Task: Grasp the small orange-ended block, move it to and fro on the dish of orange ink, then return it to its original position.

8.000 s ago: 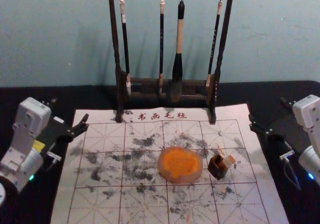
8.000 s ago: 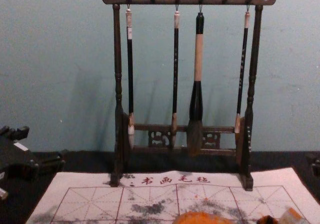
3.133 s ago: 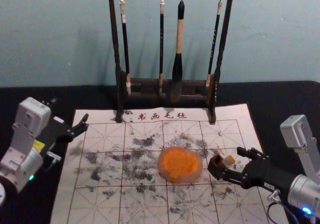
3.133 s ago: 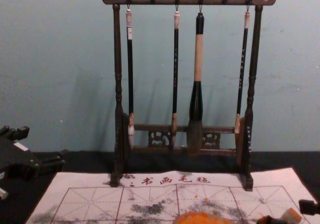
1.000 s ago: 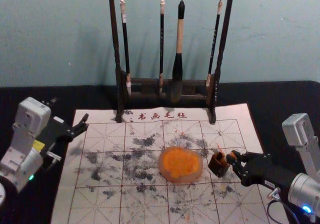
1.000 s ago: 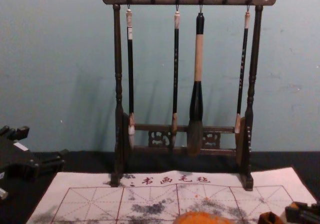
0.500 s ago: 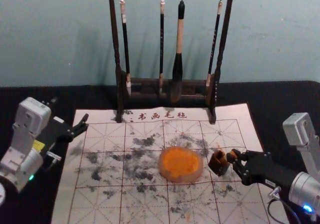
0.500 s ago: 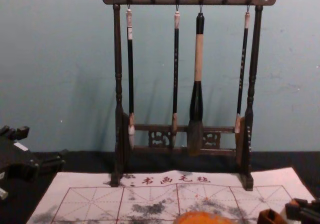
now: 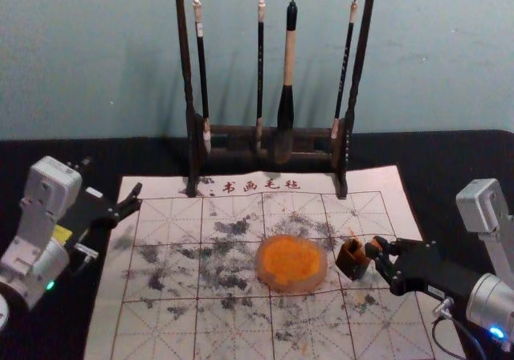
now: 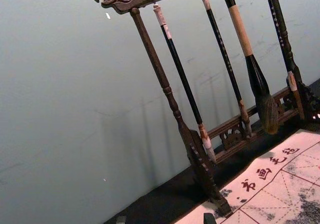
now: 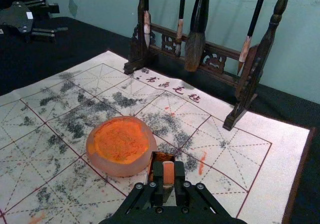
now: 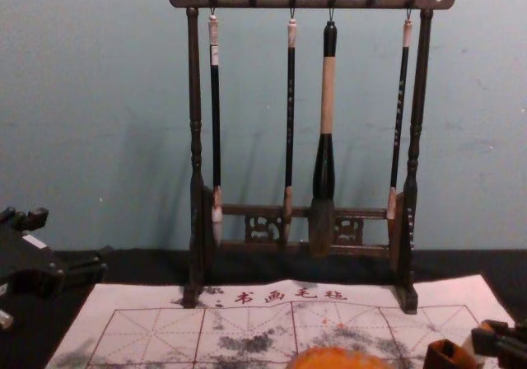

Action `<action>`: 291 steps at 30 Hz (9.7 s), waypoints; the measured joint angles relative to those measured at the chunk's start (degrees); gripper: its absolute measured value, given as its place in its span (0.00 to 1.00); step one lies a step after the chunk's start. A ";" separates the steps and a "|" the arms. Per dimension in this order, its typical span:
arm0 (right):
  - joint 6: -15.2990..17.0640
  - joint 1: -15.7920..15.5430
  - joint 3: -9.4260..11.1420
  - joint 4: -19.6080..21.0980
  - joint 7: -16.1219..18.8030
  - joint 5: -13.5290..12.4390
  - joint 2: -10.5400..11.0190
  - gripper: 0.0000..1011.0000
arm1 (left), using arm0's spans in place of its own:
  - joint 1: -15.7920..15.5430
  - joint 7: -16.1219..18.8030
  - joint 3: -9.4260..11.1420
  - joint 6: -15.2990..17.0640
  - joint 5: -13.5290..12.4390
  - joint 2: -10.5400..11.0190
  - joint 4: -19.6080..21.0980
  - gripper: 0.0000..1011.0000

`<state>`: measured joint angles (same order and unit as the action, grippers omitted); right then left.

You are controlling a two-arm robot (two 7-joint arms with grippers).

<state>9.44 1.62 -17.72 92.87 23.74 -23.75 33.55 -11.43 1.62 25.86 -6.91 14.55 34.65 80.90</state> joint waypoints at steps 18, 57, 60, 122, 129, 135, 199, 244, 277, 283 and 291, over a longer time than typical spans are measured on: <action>-0.18 -0.27 0.52 0.32 -0.13 0.51 -0.18 0.08 | 0.00 0.00 0.00 0.00 0.00 0.00 0.00 0.99; 0.36 1.41 -0.31 0.31 0.86 4.56 -0.49 0.08 | 0.00 0.00 0.00 0.00 0.00 0.00 0.00 0.99; 0.42 1.41 -0.30 0.45 0.83 4.71 -0.38 0.08 | 0.00 0.00 0.00 0.00 0.00 0.00 0.00 0.99; 14.28 20.16 -10.73 4.39 25.68 -3.66 15.65 0.08 | 0.00 0.00 0.00 0.00 0.00 0.00 0.00 0.99; 14.14 22.24 -12.80 2.43 24.16 -2.26 14.20 0.08 | 0.00 0.00 0.00 0.00 0.00 0.00 0.00 0.99; 14.01 24.52 -14.96 -0.08 22.18 -0.68 12.14 0.08 | 0.00 0.00 0.00 0.00 0.00 0.00 0.00 0.99; 10.68 36.51 -27.90 -15.73 21.49 8.42 -1.37 0.08 | 0.00 0.00 0.00 0.00 0.00 0.00 0.00 0.99; 12.82 33.38 -25.33 -9.95 21.99 7.26 3.38 0.08 | 0.00 0.00 0.00 0.00 0.00 0.00 0.00 0.99; 12.51 36.79 -27.52 -15.57 20.99 8.77 -1.28 0.08 | 0.00 0.00 0.00 0.00 0.00 0.00 0.00 0.99; 12.59 36.83 -26.98 -15.79 20.78 8.82 -1.15 0.08 | 0.00 0.00 0.00 0.00 0.00 0.00 0.00 0.99; 12.96 36.03 -26.35 -14.33 20.82 8.71 0.12 0.08 | 0.00 0.00 0.00 0.00 0.00 0.00 0.00 0.99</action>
<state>22.40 37.64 -44.07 78.54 44.57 -15.05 33.66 -11.44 1.62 25.86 -6.91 14.55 34.65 80.90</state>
